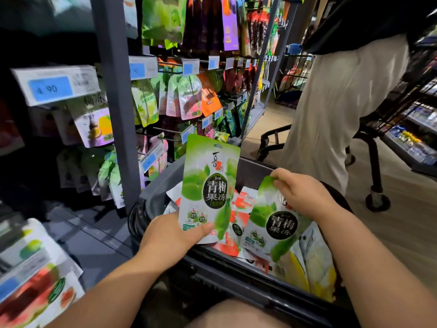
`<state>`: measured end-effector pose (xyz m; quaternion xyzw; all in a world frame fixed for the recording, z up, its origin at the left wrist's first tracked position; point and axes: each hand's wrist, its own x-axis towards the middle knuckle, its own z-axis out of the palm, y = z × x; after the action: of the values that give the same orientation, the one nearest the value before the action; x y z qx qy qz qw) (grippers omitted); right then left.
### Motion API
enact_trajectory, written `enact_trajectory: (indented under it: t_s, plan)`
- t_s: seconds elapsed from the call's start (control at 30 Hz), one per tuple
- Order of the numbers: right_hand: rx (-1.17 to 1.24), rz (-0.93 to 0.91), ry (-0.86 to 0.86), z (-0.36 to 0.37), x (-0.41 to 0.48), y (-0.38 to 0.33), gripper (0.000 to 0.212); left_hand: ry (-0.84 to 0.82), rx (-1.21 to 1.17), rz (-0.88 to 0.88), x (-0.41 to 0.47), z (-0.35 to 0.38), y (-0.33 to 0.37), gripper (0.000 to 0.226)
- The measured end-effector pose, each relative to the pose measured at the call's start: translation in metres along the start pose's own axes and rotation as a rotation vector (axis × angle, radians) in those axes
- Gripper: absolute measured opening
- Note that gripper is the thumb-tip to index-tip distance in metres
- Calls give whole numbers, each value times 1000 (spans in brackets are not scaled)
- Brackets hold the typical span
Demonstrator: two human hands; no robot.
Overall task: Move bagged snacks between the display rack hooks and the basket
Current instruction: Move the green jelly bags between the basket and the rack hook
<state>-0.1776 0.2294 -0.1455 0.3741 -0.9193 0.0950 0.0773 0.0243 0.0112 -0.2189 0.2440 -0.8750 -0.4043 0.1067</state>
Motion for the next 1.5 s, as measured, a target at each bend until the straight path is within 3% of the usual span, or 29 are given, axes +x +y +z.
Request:
enact_trajectory:
  t_s: [0.2, 0.37, 0.47, 0.6, 0.7, 0.8, 0.93, 1.07, 1.23, 1.4, 1.5]
  plan:
    - [-136, 52, -80, 11, 14, -4, 26, 19, -21, -22, -2, -1, 1, 37]
    - [-76, 151, 13, 15, 9, 12, 25, 17, -11, -25, -2, -3, 1, 38]
    - [-11, 213, -58, 25, 6, 17, 25, 15, 3, -20, -2, -3, 1, 33]
    - [235, 288, -186, 24, -1, 26, 54, 15, -11, -14, -2, -1, 3, 30]
    - [297, 230, -172, 26, -6, 33, 64, 16, -27, -10, -1, 0, 2, 26]
    - [387, 219, -73, 32, -6, 39, 57, 18, 0, -8, 1, 1, 0, 26]
    - [419, 311, 49, 38, -5, 44, 23, 26, -3, 7, 2, 2, -5, 46]
    - [508, 372, 68, 42, -6, 48, 22, 19, 4, 15, 2, 3, -3, 31]
    - [365, 303, 38, 43, -4, 44, 30, 22, 13, 26, 3, 3, -2, 27]
    - [292, 305, 5, 43, -1, 42, 30, 21, 8, 33, 4, 4, -6, 59]
    - [375, 366, -64, 46, -1, 53, 23, 19, 18, 36, 5, 5, -7, 64]
